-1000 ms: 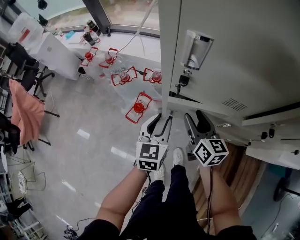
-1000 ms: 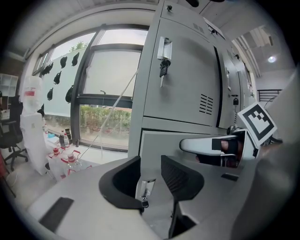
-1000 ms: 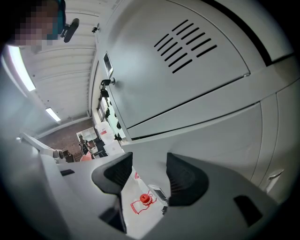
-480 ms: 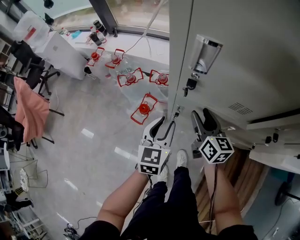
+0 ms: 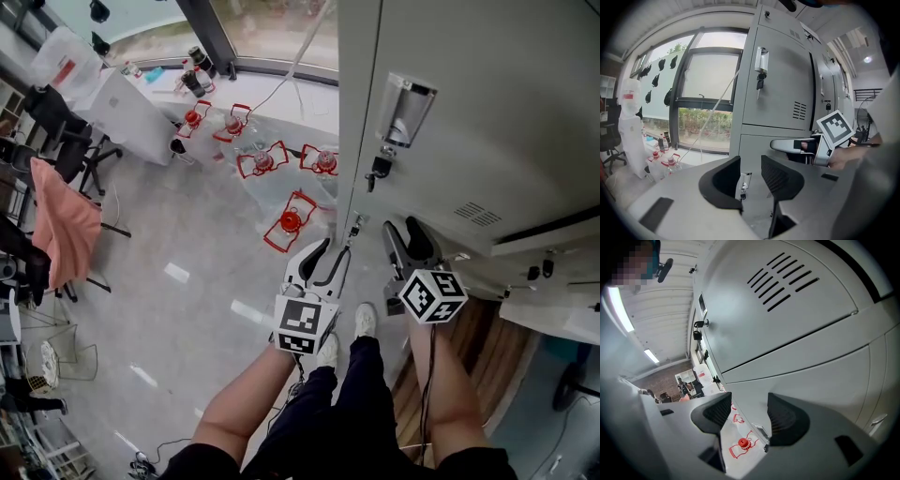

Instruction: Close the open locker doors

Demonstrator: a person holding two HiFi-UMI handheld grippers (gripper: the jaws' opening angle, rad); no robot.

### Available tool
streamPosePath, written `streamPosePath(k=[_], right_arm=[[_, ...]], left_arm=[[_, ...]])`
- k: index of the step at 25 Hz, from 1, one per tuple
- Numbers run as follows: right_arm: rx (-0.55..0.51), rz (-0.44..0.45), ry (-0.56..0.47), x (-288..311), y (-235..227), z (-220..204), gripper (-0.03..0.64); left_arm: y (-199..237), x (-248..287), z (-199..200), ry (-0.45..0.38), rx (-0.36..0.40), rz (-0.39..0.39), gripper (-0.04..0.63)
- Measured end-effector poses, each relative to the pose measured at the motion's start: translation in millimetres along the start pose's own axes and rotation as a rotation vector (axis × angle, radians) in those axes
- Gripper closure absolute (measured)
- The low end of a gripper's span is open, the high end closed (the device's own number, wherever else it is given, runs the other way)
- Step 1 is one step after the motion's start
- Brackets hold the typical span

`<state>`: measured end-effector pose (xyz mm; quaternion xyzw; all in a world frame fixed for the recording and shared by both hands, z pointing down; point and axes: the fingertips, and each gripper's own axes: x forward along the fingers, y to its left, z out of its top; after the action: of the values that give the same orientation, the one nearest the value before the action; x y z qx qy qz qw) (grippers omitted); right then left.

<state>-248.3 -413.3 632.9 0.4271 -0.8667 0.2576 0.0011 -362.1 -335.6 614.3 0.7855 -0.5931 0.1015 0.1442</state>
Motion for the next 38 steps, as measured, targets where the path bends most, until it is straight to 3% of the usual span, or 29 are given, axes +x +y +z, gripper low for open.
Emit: streamPosePath(k=[5,12,15,17,18,25,28,32,38], right_arm=[[0.002,-0.01,-0.021,-14,3,6,0.376],[-0.068,-0.005,-0.075,-75,31,21,0.419],[-0.141,-0.016,-0.115,-119,42,33,0.502],[-0.186,-0.038,-0.144,-148,42,35,0.611],[-0.21,-0.051,-0.158,-163,41,37,0.611],[-0.324,-0.199,-0.255,-318,43,102,0.611],[-0.344,-0.242,-0.277,-391,52,116,0.611],[-0.359,-0.268,-0.313,-488,51,118,0.611],[-0.377,-0.237,-0.295,-615,50,88,0.611]], left_arm=[[-10,-11,8,-0.02,0.002,-0.03,0.449],[-49,-40,20,-0.04,0.021,-0.141,0.551],[-77,-55,25,-0.058,0.035,-0.224,0.578],[-97,-60,21,-0.064,0.037,-0.282,0.581],[-108,-63,20,-0.066,0.033,-0.309,0.581],[-227,-109,68,-0.111,0.055,-0.517,0.581],[-280,-151,79,-0.121,0.078,-0.57,0.581],[-353,-201,77,-0.154,0.128,-0.602,0.581],[-453,-281,52,-0.181,0.131,-0.56,0.581]])
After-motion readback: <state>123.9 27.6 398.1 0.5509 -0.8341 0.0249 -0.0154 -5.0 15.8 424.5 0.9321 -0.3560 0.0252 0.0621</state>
